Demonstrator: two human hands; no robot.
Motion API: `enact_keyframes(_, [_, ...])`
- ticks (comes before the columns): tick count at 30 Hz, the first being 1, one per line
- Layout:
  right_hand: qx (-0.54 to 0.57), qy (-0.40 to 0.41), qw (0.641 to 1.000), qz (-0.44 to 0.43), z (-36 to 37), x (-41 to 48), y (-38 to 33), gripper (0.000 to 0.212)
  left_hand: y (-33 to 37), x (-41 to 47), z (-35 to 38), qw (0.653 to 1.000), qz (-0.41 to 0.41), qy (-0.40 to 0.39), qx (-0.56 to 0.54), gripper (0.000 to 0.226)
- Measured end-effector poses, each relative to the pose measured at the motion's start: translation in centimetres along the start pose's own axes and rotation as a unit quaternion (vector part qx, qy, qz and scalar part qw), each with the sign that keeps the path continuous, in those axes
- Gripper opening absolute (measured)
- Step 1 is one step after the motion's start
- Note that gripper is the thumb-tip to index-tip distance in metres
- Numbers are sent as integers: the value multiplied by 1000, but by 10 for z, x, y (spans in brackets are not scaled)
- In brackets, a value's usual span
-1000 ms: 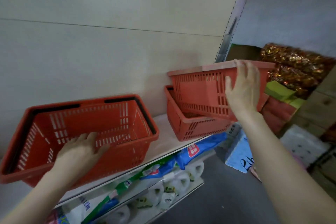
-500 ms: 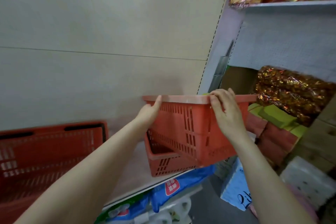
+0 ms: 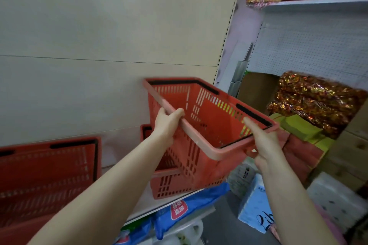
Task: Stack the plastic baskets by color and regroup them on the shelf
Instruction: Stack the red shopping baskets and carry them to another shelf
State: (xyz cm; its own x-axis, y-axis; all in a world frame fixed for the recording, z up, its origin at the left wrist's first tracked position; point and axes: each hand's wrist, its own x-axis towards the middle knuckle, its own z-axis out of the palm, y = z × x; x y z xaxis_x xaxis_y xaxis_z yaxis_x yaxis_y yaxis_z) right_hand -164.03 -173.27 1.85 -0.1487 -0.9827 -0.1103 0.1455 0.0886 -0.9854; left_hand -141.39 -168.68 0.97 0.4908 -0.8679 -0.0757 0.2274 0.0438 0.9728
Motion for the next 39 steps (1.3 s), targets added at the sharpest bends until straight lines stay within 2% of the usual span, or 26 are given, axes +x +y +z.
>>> enact_keyframes(2, [-30,36,999,-4,0,1,7,46,-5,-7,-7,998,60,-8,-14,41])
enact_keyframes(5, [-24,24,999,26,3,0,21,28,-13,-17,-25,992,128,-21,-11,53])
enact_keyframes(12, [-62,49,996,-46,37,-40,45,35,-14,-60,-107,988,142,42,47,73])
enact_keyframes(14, [-65,51,995,-64,45,-51,50,42,-3,-70,-153,981,143,115,63,75])
enact_keyframes(17, [-79,41,992,-86,55,-64,56,56,22,-77,-241,948,158,241,134,91])
enact_keyframes(19, [-84,8,992,-93,69,-79,58,57,39,-80,-297,946,148,251,140,85])
enact_keyframes(24, [-83,-57,988,-113,124,-128,61,41,60,-117,-387,974,116,178,74,47])
enact_keyframes(28, [-98,-62,980,-161,162,-160,50,53,57,-152,-439,971,120,201,48,41])
enact_keyframes(30, [-95,-77,973,-195,180,-175,38,55,57,-166,-462,968,126,203,74,39])
enact_keyframes(33, [-96,-115,958,-243,207,-196,29,50,54,-183,-492,959,154,204,123,19])
enact_keyframes(37, [-115,-175,943,-259,251,-208,43,37,50,-204,-529,929,147,274,199,22])
enact_keyframes(39, [-118,-216,938,-245,275,-205,57,47,41,-212,-547,910,128,312,240,34])
